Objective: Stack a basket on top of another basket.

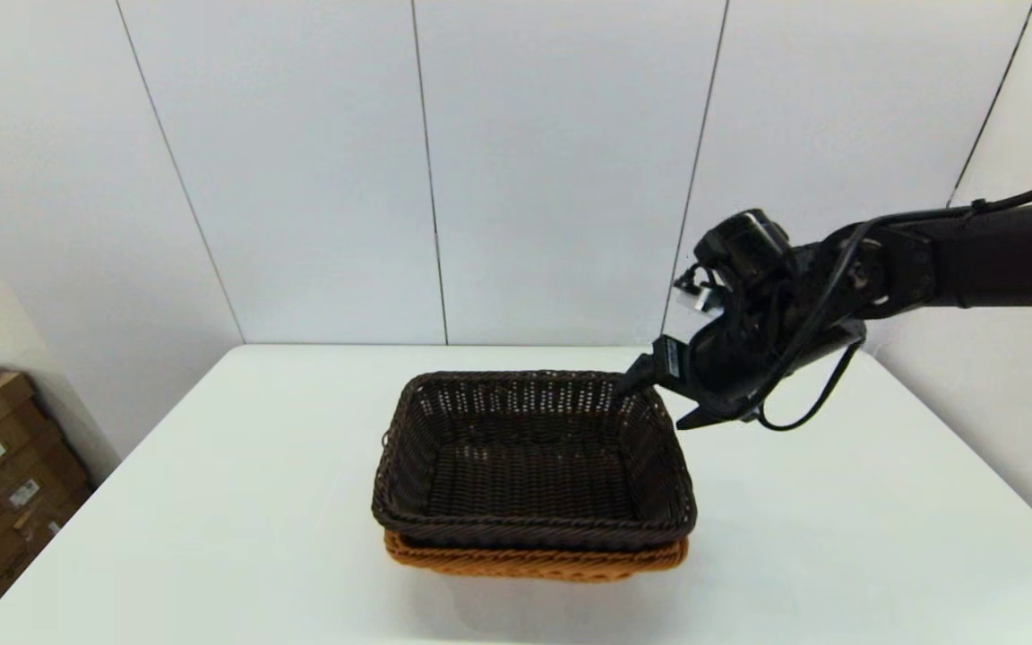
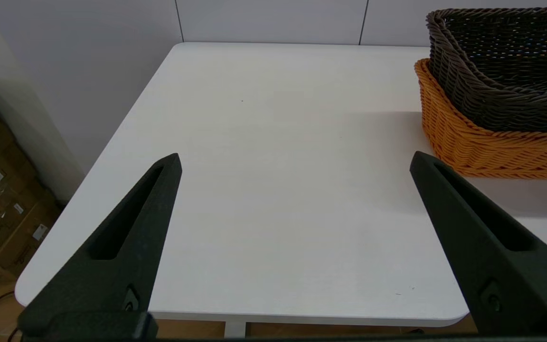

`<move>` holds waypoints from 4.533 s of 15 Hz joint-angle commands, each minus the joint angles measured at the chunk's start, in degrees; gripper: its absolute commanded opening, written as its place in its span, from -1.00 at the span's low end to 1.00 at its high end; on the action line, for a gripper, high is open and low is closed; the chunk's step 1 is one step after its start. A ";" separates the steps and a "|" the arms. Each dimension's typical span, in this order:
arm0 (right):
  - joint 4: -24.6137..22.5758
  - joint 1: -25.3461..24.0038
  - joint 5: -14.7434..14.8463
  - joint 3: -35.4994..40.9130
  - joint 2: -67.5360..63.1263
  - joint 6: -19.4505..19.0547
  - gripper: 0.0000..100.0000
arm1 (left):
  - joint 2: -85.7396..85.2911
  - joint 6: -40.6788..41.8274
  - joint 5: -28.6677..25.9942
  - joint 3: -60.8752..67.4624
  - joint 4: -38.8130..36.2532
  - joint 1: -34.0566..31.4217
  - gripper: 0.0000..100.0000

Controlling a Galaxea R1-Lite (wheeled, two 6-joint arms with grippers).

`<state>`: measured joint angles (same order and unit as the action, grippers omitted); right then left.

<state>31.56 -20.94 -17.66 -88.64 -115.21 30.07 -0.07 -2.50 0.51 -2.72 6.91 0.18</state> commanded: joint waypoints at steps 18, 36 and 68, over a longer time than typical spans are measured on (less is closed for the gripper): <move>7.37 5.74 18.81 43.55 75.31 0.42 1.00 | 0.07 -0.05 0.02 -0.01 0.03 -0.01 1.00; 13.53 20.59 18.89 58.32 115.30 -11.53 1.00 | -0.01 -0.05 0.02 -0.01 0.03 -0.01 1.00; -31.56 20.59 15.47 88.64 115.21 -36.31 1.00 | 0.07 -0.05 0.02 -0.01 0.03 -0.01 1.00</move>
<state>-0.05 -0.30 -2.15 0.00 0.10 -6.17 -0.07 -2.54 0.51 -2.72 6.89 0.18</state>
